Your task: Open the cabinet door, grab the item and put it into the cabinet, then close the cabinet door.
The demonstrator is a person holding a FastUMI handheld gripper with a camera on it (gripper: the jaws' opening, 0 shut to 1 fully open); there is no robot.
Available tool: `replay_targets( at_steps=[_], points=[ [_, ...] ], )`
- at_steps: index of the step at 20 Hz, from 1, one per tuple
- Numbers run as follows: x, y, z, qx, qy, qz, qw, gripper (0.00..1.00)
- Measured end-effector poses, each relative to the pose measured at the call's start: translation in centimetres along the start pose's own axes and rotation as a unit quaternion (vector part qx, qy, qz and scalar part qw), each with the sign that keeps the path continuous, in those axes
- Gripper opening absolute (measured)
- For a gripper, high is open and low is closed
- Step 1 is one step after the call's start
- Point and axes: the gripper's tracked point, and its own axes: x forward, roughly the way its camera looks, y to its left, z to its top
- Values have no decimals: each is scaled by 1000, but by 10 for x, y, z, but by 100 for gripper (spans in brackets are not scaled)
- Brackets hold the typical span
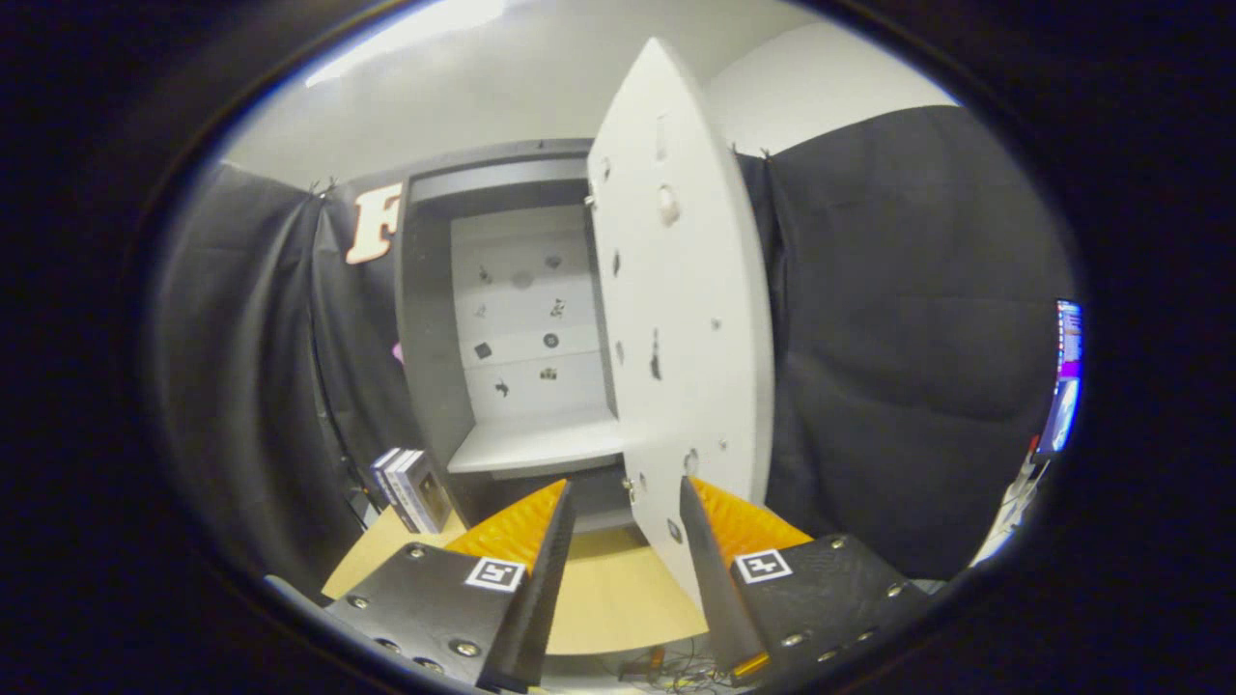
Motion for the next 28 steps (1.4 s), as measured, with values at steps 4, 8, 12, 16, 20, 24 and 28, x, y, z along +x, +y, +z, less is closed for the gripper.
replay_targets(
  at_steps=[4,8,12,16,20,24,28],
  points=[
    [24,59,-54,-4,39,37,999,71],
    [54,103,-113,-11,80,62,995,84],
    [77,140,-170,-2,133,95,987,86],
    [103,159,-235,1,187,106,977,87],
    [120,170,-302,2,246,111,963,87],
    [131,181,-346,-4,275,115,954,87],
    [133,184,-375,-23,292,115,949,87]
  ],
)
